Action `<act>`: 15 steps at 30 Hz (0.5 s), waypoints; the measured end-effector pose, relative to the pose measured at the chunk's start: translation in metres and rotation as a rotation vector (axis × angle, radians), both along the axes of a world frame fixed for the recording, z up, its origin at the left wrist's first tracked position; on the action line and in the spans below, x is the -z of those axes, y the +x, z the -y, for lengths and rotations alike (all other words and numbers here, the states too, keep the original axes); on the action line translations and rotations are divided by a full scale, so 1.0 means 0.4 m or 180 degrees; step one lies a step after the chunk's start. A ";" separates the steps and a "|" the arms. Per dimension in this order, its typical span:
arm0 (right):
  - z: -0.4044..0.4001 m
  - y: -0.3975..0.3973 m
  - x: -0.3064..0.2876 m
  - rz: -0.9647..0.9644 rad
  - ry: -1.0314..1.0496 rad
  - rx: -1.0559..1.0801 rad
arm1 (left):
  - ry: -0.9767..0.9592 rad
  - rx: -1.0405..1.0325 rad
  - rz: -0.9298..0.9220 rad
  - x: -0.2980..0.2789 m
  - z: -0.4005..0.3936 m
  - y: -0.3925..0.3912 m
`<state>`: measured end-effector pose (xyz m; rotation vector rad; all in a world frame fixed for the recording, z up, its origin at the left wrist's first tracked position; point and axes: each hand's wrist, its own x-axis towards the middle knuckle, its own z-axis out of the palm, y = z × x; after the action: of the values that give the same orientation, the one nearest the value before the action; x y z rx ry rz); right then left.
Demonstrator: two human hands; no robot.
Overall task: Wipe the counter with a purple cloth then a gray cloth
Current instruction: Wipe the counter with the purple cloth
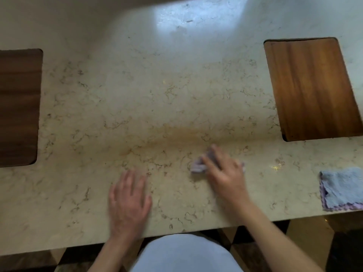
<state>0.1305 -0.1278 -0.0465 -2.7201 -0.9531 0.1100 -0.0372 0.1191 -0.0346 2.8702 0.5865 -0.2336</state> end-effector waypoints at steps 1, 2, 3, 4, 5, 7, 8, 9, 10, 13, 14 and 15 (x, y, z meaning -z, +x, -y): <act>0.023 0.057 -0.009 -0.0008 -0.0113 0.0386 | 0.0048 -0.0182 -0.0063 -0.004 -0.046 -0.019; 0.038 0.123 -0.014 0.0003 -0.0125 0.0852 | 0.0073 -0.0293 -0.0120 -0.008 -0.085 -0.035; 0.037 0.182 -0.021 -0.0027 -0.0044 0.1318 | 0.0068 -0.0338 -0.0162 -0.007 -0.114 -0.047; 0.022 0.223 -0.025 -0.0105 0.0053 0.1690 | 0.0051 -0.0328 -0.0187 -0.004 -0.130 -0.056; -0.006 0.242 -0.029 -0.0103 0.0090 0.1915 | 0.0032 -0.0294 -0.0202 0.001 -0.135 -0.062; -0.077 0.221 -0.033 0.0055 0.0104 0.1935 | 0.0047 -0.0269 -0.0211 0.009 -0.133 -0.065; -0.112 0.183 -0.031 0.0120 0.0164 0.1780 | 0.0070 -0.0276 -0.0215 0.012 -0.131 -0.066; -0.148 0.127 -0.023 0.0148 0.0231 0.1585 | 0.0087 -0.0288 -0.0213 0.013 -0.131 -0.065; -0.183 0.054 -0.013 0.0169 0.0282 0.1384 | 0.0095 -0.0291 -0.0211 0.014 -0.132 -0.064; -0.262 -0.158 -0.002 -0.0087 0.0479 0.0575 | 0.0123 -0.0278 -0.0171 0.016 -0.135 -0.064; -0.259 -0.200 0.002 -0.0096 0.0496 0.0147 | 0.0131 -0.0266 -0.0146 0.015 -0.136 -0.065; -0.242 -0.211 -0.001 -0.0029 0.0465 -0.0353 | 0.0123 -0.0255 -0.0126 0.014 -0.136 -0.064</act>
<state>0.0462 -0.0311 -0.0463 -2.5326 -1.0656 0.0703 -0.0629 0.1736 -0.0401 2.8773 0.7193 -0.2699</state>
